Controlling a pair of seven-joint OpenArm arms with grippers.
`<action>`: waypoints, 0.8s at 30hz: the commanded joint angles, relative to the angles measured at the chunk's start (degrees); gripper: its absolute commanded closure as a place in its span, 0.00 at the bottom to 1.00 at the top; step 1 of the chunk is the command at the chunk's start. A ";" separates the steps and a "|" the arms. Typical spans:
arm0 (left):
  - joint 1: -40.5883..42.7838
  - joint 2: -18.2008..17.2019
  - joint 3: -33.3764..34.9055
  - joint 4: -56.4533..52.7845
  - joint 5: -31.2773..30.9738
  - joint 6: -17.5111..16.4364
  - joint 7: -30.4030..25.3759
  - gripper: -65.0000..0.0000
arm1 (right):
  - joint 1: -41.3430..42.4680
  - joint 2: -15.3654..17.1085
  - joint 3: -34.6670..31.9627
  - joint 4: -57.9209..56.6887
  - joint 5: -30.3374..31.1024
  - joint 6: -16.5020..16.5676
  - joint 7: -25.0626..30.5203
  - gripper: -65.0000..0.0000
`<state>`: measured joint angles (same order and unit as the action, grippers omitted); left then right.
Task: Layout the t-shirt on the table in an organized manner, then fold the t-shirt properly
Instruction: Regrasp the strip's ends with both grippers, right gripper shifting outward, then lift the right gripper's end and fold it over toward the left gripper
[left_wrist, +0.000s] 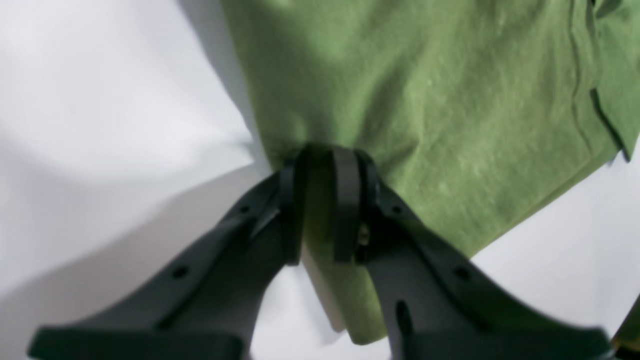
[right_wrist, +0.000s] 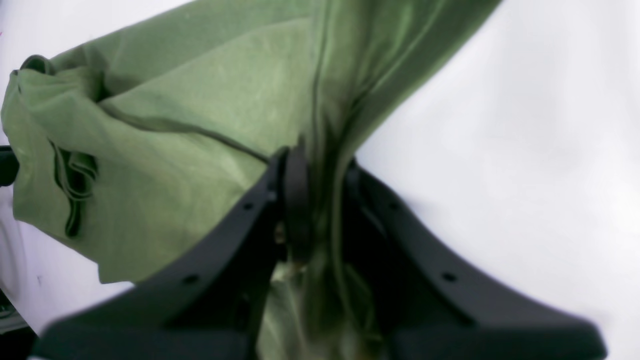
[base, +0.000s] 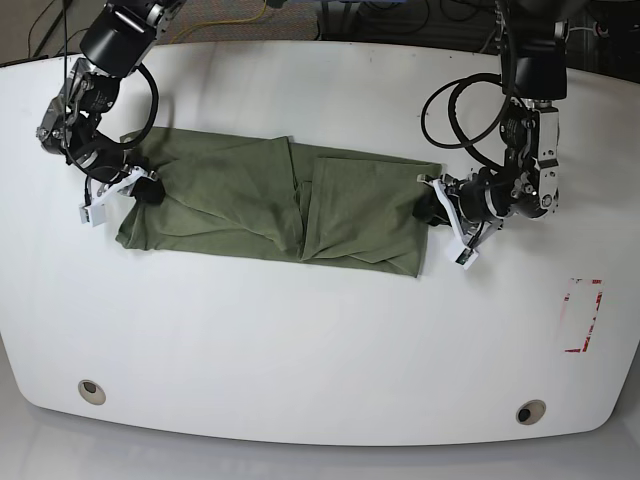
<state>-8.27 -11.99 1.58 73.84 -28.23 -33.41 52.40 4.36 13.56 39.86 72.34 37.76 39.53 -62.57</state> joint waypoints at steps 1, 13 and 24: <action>-0.12 -0.19 1.89 0.05 2.07 0.66 1.80 0.88 | 1.05 1.51 -0.96 2.87 1.41 0.47 1.25 0.99; -0.65 0.60 5.84 -0.22 2.07 0.75 1.88 0.88 | -5.02 0.90 -7.72 26.79 2.02 0.47 0.72 0.99; -0.74 2.27 6.02 -0.22 2.07 0.75 1.88 0.88 | -5.64 -2.71 -23.11 39.18 1.49 -4.76 -0.51 0.99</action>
<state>-8.91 -9.61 7.42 73.71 -28.12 -32.99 51.35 -2.17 11.33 17.45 109.69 38.19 35.16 -64.45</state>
